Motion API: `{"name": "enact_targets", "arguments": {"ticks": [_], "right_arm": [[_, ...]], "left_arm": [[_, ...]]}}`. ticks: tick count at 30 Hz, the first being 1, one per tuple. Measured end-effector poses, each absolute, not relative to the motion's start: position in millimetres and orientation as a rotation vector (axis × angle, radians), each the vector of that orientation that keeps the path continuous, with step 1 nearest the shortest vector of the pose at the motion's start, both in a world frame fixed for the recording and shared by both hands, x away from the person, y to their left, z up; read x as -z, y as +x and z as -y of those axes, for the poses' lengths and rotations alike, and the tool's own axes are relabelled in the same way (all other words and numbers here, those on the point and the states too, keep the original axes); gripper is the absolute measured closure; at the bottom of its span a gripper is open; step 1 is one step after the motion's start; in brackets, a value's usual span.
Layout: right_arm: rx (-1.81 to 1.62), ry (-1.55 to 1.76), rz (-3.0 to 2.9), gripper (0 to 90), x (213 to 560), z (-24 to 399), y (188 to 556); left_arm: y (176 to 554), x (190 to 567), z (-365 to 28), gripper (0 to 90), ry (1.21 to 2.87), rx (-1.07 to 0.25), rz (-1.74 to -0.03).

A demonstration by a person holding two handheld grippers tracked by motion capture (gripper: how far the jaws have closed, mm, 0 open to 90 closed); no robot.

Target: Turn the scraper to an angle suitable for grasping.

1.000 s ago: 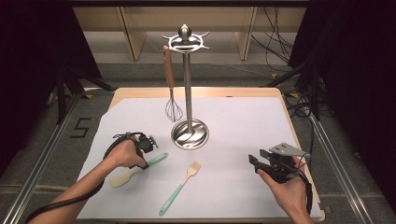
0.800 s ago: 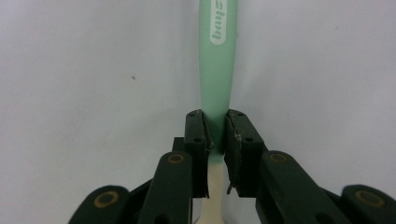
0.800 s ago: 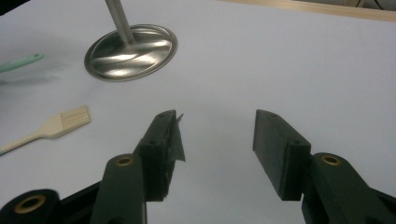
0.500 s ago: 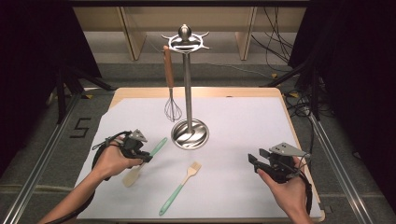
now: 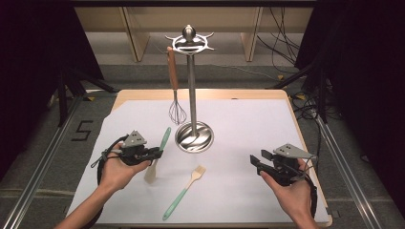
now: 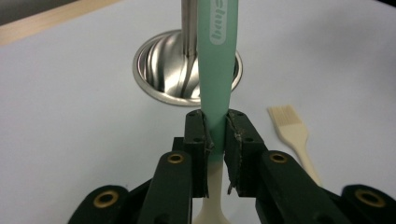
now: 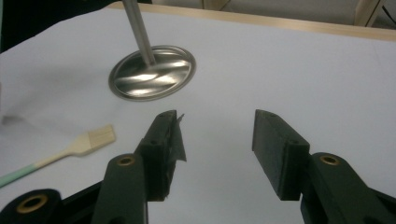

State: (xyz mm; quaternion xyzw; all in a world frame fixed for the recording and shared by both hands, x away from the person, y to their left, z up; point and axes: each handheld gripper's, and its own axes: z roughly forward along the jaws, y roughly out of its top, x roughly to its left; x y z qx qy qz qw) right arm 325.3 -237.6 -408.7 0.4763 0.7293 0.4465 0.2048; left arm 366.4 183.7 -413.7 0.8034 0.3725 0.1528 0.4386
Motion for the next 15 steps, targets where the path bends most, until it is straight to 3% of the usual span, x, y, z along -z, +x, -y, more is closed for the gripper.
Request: {"name": "enact_targets", "arguments": {"ticks": [15], "right_arm": [[-1.417,1.245,-2.054,55.5,387,205,329]], "left_arm": [[365,398,-134,78.9,1.953,-0.362,-0.812]]}}
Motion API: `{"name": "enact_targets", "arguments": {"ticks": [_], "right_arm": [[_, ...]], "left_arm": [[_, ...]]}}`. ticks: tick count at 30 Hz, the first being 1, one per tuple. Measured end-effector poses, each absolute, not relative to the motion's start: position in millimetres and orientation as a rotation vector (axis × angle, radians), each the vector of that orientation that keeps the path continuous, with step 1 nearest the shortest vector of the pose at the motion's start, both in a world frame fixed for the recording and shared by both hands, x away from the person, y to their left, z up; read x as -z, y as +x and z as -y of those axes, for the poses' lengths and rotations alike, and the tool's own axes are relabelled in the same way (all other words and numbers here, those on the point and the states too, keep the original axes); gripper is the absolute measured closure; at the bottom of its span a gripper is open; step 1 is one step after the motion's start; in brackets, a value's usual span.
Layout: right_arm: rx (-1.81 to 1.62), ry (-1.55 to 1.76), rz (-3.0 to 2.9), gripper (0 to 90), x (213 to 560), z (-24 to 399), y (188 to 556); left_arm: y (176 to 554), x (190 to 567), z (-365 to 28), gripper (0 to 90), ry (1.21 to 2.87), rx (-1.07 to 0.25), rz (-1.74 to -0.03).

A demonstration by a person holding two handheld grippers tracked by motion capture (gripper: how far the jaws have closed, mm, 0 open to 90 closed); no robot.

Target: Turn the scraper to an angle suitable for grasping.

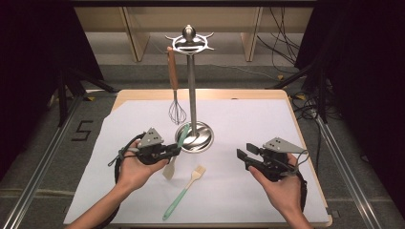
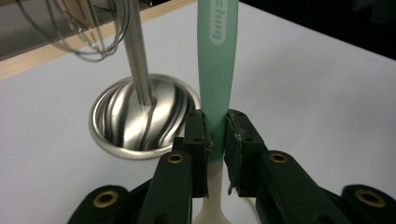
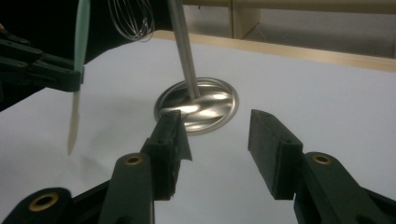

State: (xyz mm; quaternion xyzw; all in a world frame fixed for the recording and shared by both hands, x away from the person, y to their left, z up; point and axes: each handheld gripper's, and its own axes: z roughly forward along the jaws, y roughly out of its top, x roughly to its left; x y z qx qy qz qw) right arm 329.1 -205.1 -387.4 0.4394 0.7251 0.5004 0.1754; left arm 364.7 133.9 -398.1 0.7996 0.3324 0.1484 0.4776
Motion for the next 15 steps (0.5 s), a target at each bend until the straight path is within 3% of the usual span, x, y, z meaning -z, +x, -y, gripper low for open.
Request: {"name": "enact_targets", "arguments": {"ticks": [15], "right_arm": [[-1.466,1.151,-2.055,59.0,366,169,343]], "left_arm": [[370,381,-104,78.9,1.929,-0.362,-0.747]]}}
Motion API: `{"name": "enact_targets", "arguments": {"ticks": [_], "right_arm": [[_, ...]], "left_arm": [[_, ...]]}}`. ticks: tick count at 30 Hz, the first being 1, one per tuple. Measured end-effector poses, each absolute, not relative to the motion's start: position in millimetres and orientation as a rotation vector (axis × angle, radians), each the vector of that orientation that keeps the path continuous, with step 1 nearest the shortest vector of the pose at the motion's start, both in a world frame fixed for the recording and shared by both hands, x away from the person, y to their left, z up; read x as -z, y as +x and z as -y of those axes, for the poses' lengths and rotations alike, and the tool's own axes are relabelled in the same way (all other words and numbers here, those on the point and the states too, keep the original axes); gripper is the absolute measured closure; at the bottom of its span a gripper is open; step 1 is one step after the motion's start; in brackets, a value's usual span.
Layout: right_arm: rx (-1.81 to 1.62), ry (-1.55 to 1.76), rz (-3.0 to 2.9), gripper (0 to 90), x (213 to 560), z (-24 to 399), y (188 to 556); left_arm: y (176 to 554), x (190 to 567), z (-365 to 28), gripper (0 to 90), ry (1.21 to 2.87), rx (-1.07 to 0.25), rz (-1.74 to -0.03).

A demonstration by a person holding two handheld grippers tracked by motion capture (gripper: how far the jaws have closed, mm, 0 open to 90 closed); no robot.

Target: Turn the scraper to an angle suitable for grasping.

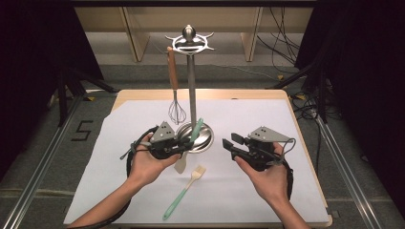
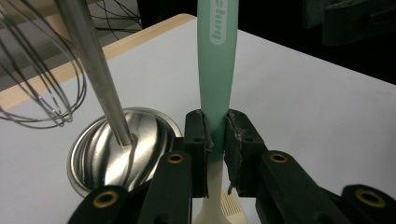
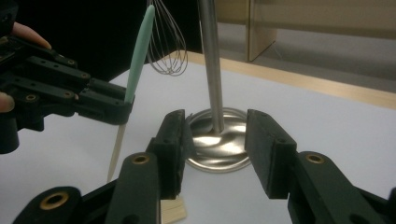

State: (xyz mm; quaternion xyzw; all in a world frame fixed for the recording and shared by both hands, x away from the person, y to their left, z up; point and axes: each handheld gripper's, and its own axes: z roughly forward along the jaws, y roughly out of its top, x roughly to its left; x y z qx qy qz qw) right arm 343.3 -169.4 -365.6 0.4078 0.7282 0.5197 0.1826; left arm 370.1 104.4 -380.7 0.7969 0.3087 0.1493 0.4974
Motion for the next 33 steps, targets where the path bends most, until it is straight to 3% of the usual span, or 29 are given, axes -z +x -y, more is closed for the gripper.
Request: {"name": "enact_targets", "arguments": {"ticks": [15,33], "right_arm": [[-1.524,1.034,-2.015,53.8,362,151,351],[-1.575,1.07,-2.022,59.0,349,132,358]], "left_arm": [[370,377,-93,78.8,1.915,-0.374,-0.719],[366,377,-74,78.8,1.927,-0.384,-0.676]]}}
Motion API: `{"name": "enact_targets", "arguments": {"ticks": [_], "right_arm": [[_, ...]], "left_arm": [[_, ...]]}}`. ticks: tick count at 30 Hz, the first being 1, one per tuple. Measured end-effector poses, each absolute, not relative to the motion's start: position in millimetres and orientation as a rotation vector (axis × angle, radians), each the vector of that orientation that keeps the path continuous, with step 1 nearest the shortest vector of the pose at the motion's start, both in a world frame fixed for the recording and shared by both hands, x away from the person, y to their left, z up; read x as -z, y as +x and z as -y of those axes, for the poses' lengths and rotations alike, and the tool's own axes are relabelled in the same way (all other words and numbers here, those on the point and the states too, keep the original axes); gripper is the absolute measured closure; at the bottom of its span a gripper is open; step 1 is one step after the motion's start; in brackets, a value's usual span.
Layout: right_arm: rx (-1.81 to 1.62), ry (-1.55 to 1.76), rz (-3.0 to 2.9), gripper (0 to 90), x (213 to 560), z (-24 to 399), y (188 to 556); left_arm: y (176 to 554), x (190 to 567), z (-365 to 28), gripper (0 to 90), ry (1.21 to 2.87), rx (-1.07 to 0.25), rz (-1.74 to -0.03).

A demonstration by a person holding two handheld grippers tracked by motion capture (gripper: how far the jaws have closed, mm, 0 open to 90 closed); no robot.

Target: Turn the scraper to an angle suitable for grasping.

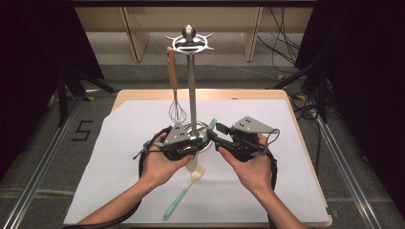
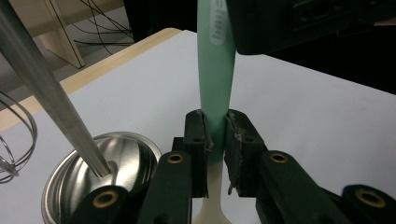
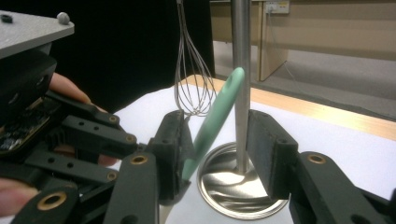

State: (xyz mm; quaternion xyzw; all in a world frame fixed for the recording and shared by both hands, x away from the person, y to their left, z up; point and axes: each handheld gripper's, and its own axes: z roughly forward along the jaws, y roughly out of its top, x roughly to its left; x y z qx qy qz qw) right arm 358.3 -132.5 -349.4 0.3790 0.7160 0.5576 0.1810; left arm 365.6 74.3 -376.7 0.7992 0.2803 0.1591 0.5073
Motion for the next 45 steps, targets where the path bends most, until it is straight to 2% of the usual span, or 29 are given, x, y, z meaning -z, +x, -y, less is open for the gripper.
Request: {"name": "enact_targets", "arguments": {"ticks": [9,13,20,23,25,28,29,30,33,36,45], "right_arm": [[-1.558,1.067,-2.03,69.3,347,130,363],[-1.553,1.077,-2.041,77.0,345,128,363],[-1.571,1.052,-2.082,82.8,342,124,359],[-1.553,0.999,-2.09,83.0,341,122,358],[-1.532,0.945,-2.09,83.1,340,125,360],[-1.531,0.935,-2.154,83.1,336,129,359],[-1.531,0.935,-2.154,83.1,336,129,359],[-1.549,0.897,-2.178,83.1,334,134,360],[-1.567,0.773,-2.251,83.1,331,142,365],[-1.568,0.732,-2.343,83.0,327,147,365],[-1.663,0.609,-2.392,82.9,328,146,365]], "left_arm": [[364,376,-72,78.7,1.929,-0.387,-0.653],[365,375,-73,78.6,1.94,-0.402,-0.627],[365,377,-70,78.3,1.93,-0.379,-0.637],[368,375,-72,77.7,1.943,-0.38,-0.583],[369,375,-74,73.4,1.931,-0.355,-0.557],[370,375,-76,57.7,1.918,-0.337,-0.543],[371,374,-78,57.7,1.928,-0.343,-0.524],[372,374,-82,54.2,1.918,-0.311,-0.495],[373,373,-88,51.8,1.912,-0.231,-0.454],[375,373,-91,51.7,1.919,-0.169,-0.384],[376,382,-88,56.0,1.894,0.026,-0.346]]}}
